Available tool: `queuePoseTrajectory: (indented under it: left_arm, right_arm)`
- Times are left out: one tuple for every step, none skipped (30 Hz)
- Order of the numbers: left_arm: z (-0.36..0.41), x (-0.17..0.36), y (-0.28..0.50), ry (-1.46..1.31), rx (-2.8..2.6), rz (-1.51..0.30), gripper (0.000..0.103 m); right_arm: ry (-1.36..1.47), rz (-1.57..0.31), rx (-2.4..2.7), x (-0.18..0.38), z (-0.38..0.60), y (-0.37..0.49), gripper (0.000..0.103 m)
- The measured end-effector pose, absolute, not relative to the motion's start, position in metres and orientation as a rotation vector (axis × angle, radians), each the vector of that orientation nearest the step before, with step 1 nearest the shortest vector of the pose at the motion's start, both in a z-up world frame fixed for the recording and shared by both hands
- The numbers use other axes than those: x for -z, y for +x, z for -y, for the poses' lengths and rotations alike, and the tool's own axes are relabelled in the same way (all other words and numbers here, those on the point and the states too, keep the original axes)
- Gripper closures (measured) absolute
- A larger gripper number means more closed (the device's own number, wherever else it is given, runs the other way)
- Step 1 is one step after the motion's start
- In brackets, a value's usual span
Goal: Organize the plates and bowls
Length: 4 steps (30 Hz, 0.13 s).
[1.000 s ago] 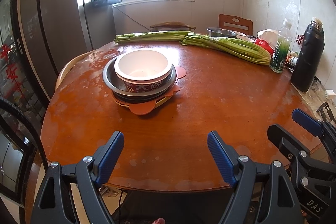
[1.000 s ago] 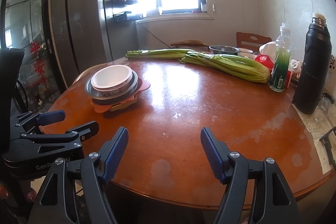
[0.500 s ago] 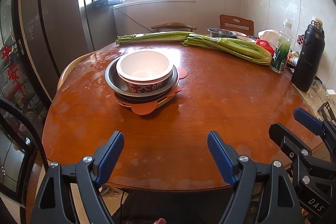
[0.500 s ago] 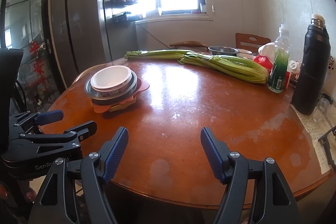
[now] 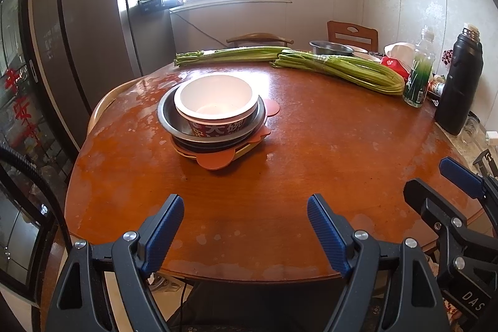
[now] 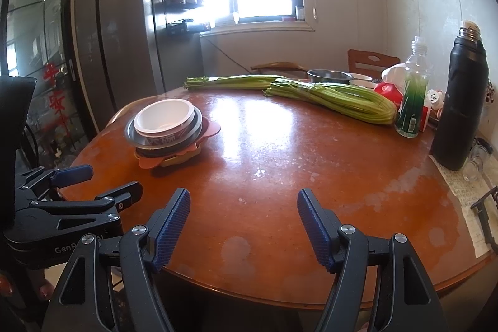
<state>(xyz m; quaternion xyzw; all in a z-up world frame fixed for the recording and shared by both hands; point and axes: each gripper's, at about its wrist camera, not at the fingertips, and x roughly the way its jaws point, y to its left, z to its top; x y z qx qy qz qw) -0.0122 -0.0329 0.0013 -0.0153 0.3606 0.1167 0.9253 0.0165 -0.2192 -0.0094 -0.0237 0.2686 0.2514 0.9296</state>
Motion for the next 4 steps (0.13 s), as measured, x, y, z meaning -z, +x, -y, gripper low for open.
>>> queuePoseTrajectory:
  left_arm:
    - [0.0333,-0.0012,-0.0121,-0.029,-0.242,-0.738,0.022]
    - [0.0347,-0.0016,-0.0115,-0.022,-0.242,-0.734,0.022]
    - [0.0355,-0.0022,-0.0109,-0.019,-0.243,-0.728,0.022]
    - [0.0358,-0.003,-0.0099,-0.022,-0.246,-0.722,0.021]
  right_arm:
    - [-0.048,-0.551,-0.515,0.0095,0.2194,0.0166,0.03]
    - [-0.047,-0.55,-0.516,0.0096,0.2197,0.0174,0.03]
    - [-0.045,-0.554,-0.516,0.0101,0.2201,0.0191,0.03]
    - [-0.045,-0.56,-0.514,0.0104,0.221,0.0213,0.03]
